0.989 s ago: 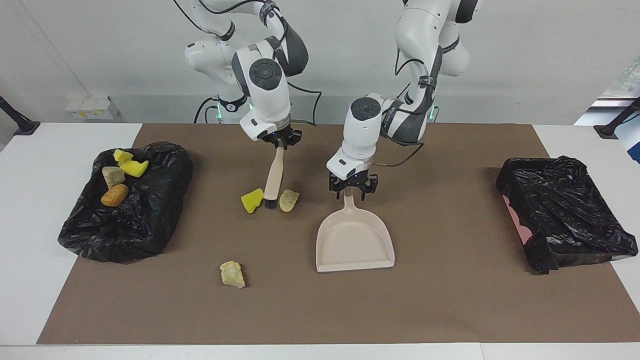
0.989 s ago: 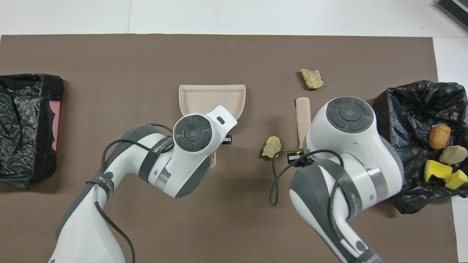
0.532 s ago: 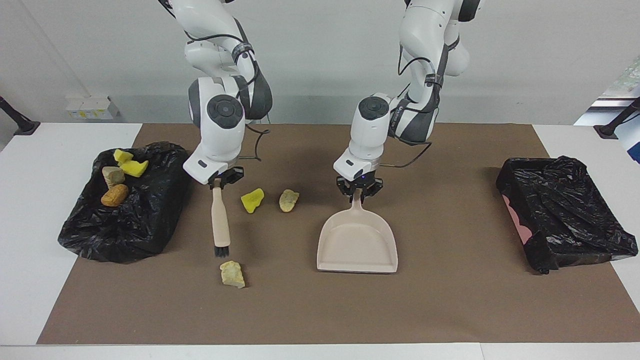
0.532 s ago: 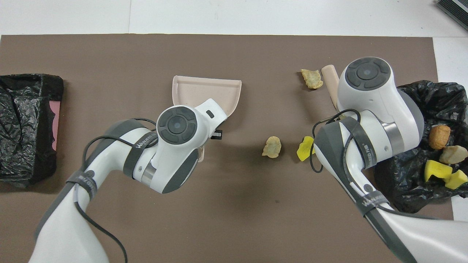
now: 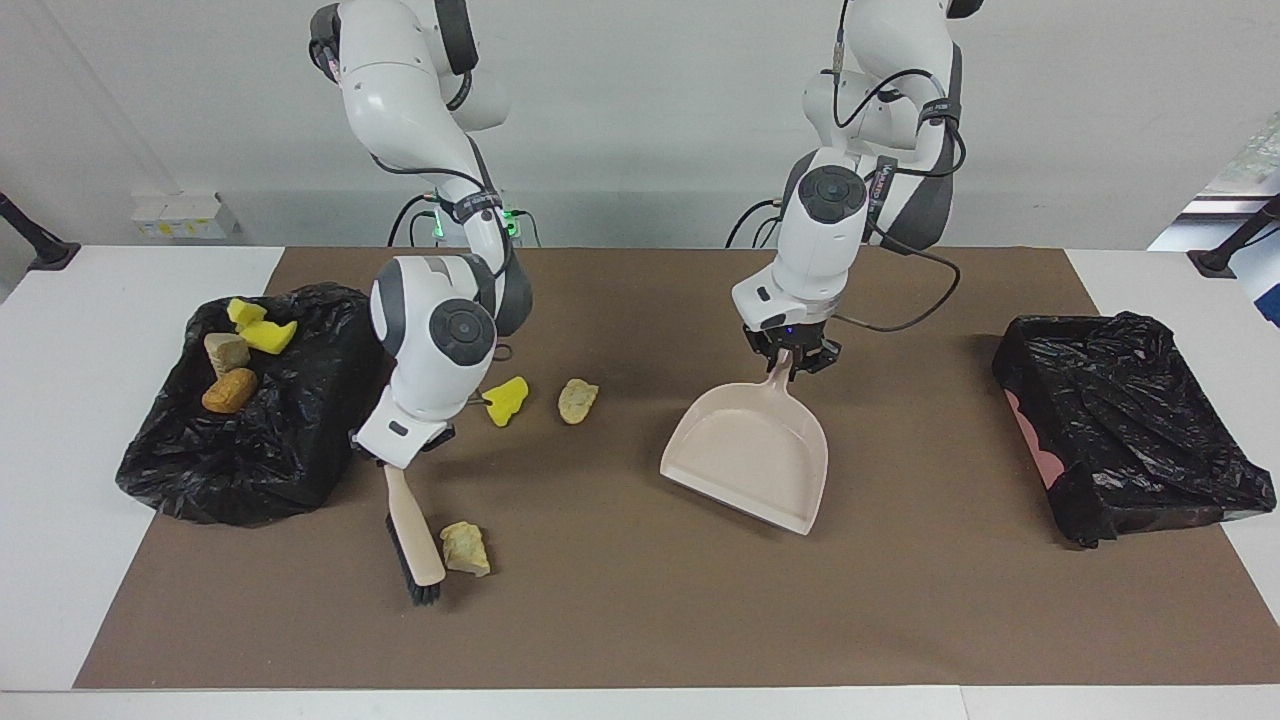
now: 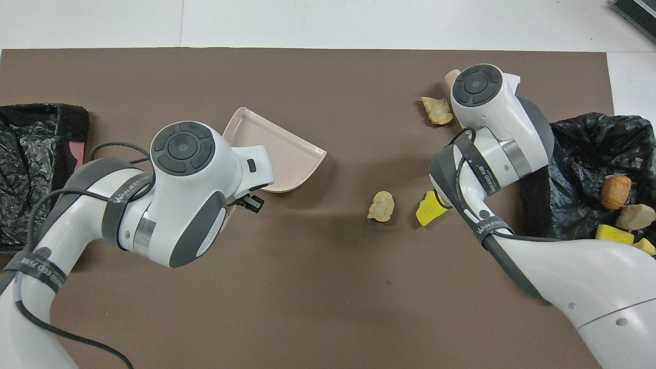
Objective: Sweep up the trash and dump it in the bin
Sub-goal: 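Position the dustpan near the debris while the right gripper sweeps toward it, then sweep the bread and sponge pieces into the dustpan with the right gripper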
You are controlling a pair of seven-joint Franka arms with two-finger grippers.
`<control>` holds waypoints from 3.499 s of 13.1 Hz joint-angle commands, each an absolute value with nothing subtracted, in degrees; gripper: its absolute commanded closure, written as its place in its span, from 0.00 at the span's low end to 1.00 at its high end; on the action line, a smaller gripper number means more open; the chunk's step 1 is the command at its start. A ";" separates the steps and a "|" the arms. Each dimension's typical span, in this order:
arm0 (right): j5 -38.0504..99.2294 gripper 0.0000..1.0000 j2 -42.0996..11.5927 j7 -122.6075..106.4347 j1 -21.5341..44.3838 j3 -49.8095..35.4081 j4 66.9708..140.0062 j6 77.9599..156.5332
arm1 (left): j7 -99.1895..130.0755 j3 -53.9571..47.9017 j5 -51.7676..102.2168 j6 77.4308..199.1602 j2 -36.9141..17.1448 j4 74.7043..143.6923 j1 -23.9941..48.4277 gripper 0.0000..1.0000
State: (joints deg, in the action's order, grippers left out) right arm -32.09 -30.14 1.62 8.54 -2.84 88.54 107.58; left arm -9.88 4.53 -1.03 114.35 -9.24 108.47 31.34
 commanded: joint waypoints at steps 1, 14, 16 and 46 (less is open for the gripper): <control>-32.17 1.00 -29.71 -2.36 8.78 -4.22 88.15 106.36 | -23.41 4.04 -1.58 113.99 -7.91 110.21 28.84 1.00; -9.25 1.00 -21.45 1.30 19.50 -8.00 100.98 104.24 | -32.59 3.78 -1.49 123.75 -4.48 120.59 31.02 1.00; -5.03 1.00 -20.66 1.41 20.82 -8.00 102.38 104.50 | -40.74 3.87 -1.49 125.85 -4.13 122.33 30.94 1.00; 1.67 1.00 2.73 25.04 13.43 -8.17 132.91 113.29 | -49.39 3.95 -4.13 125.07 -4.66 123.49 30.15 1.00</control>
